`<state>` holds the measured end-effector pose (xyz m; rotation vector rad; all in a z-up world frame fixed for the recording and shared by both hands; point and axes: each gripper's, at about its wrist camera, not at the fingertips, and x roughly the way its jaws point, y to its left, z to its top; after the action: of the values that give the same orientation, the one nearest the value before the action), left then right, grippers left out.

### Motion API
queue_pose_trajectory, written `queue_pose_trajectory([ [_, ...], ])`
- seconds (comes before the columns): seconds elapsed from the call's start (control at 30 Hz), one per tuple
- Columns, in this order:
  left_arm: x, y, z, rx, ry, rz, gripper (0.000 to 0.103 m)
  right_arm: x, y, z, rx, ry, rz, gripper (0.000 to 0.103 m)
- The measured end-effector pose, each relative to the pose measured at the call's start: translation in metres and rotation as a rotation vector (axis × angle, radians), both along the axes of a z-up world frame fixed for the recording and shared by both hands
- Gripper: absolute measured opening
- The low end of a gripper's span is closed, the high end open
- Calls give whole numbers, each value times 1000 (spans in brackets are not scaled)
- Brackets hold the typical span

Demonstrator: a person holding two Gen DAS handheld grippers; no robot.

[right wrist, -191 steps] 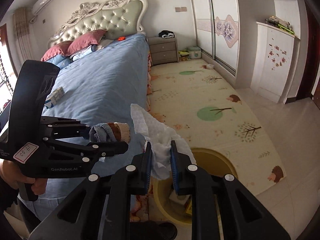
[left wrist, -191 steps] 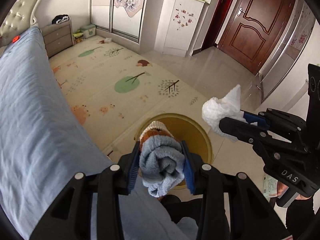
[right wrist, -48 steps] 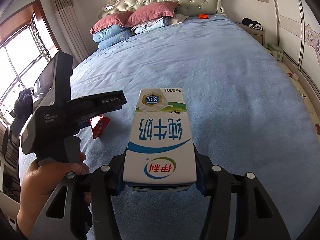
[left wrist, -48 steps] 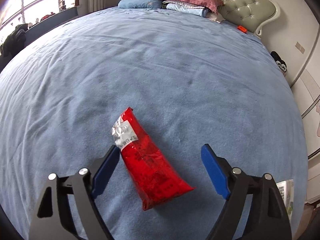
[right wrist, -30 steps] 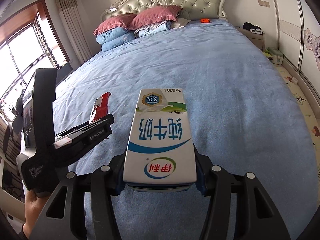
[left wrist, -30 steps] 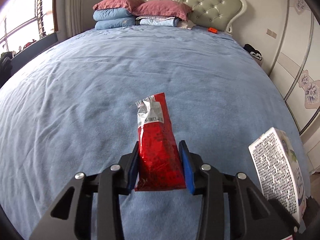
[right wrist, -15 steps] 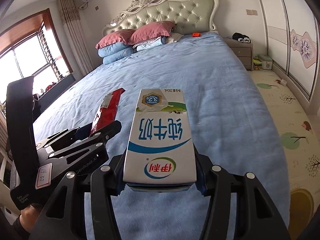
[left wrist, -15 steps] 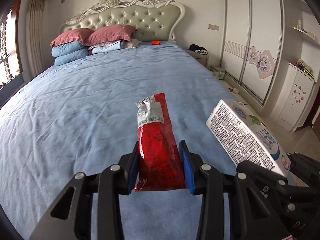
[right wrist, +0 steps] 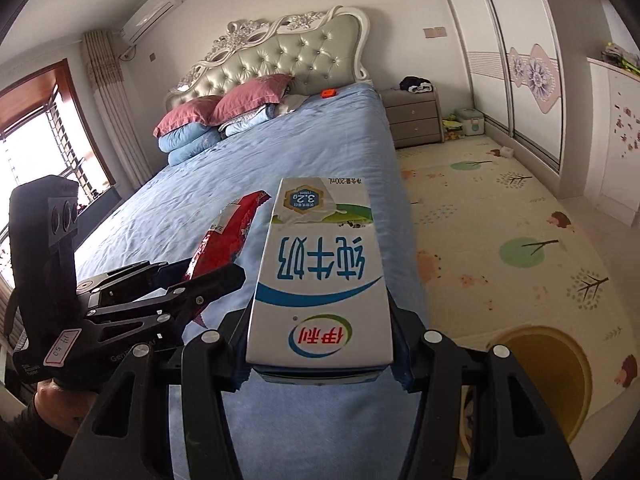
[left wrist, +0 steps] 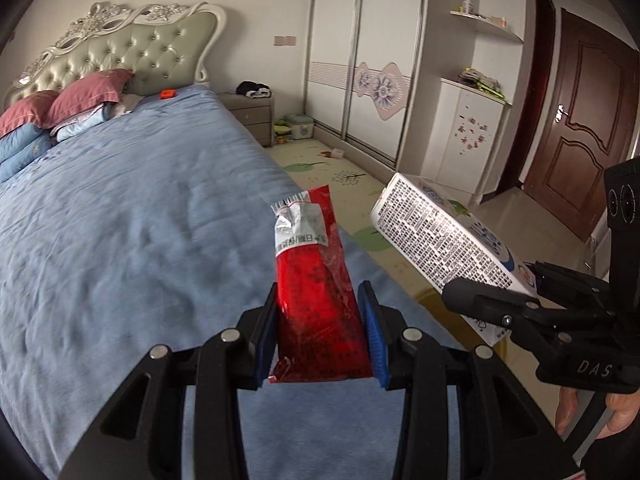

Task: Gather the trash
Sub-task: 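Carry the red wrapper and white milk carton over the yellow bin and open both grippers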

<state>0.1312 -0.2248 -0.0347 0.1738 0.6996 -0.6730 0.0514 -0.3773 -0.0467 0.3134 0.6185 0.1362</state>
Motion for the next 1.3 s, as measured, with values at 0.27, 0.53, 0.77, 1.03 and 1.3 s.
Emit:
queue_pose_trajectory([
  [0.27, -28, -96, -23, 52, 62, -196, 39, -52, -82, -19, -28, 51, -183, 53],
  [0.53, -52, -182, -50, 140, 123, -360, 39, -89, -140, -46, -14, 98, -324, 53],
  [0.77, -54, -230, -82, 209, 198, -423, 39, -111, -176, -75, 17, 154, -396, 53],
  [1.03, -41, -268, -104, 253, 280, -457, 39, -117, -200, -103, 51, 205, -435, 53],
  [1.3, -36, -297, -123, 273, 304, -449, 39, -110, -215, -113, 51, 221, -454, 53],
])
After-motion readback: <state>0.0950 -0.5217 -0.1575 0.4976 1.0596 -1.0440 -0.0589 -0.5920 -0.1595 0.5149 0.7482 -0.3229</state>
